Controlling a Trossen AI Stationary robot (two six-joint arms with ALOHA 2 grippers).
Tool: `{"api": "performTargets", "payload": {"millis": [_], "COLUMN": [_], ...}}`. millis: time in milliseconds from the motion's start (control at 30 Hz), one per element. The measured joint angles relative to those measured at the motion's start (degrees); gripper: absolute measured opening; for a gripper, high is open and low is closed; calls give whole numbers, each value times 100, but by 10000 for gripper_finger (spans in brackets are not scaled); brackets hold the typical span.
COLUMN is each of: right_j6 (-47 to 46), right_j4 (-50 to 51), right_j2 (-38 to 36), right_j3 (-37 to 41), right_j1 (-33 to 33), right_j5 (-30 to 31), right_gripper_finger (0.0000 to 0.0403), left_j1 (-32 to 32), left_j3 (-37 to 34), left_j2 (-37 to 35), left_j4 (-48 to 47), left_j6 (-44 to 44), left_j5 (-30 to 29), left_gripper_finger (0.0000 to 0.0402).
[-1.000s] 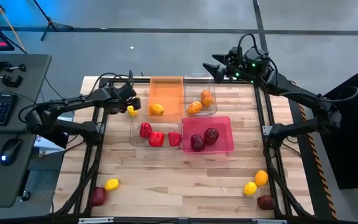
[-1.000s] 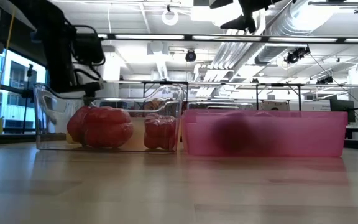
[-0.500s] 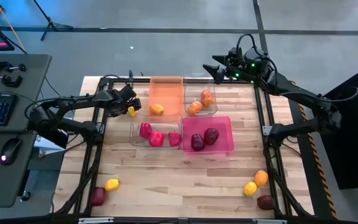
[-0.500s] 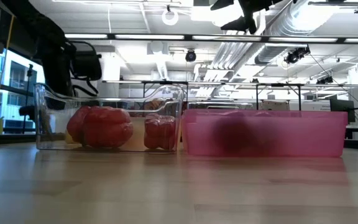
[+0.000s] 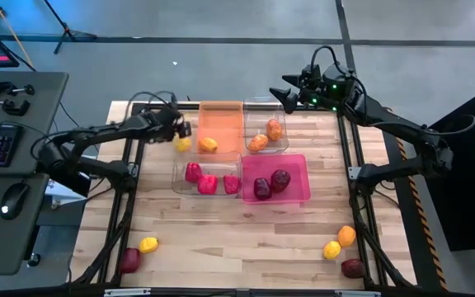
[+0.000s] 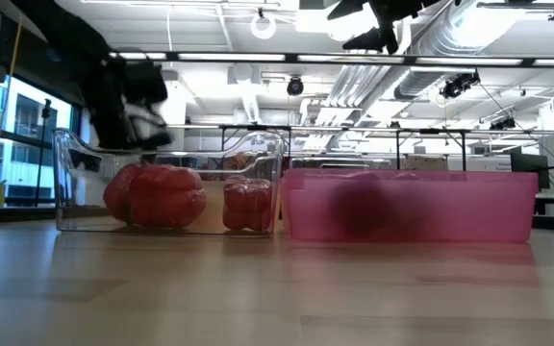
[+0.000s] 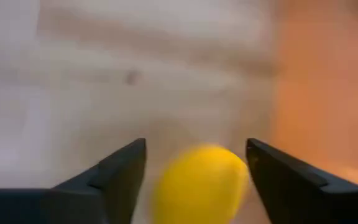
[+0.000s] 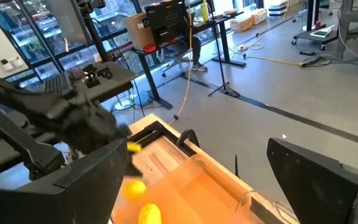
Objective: Sort produce into baskets
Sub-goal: Put the lemon into the orange bin
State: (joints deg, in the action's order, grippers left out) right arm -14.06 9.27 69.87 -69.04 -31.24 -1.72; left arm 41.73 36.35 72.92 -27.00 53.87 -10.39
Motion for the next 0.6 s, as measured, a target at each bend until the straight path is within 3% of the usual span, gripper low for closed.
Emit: {"api": "performTargets", "payload": {"millis": [333, 600], "right_j6": [63, 63], "right_j4": [413, 473], "right_j2": [0, -2], "right_j3": [0, 0], "right_j1": [0, 0], "right_j5": [2, 2], "right_gripper_finger": [376, 376], "left_j1": [-21, -81], "left_j3": [1452, 1749], "left_j2": [-1043, -1065], "left_j4": [176, 54], "left_j6": [-1307, -1727], "left_j5": [-381, -328], "left_gripper_finger": [99, 55]}}
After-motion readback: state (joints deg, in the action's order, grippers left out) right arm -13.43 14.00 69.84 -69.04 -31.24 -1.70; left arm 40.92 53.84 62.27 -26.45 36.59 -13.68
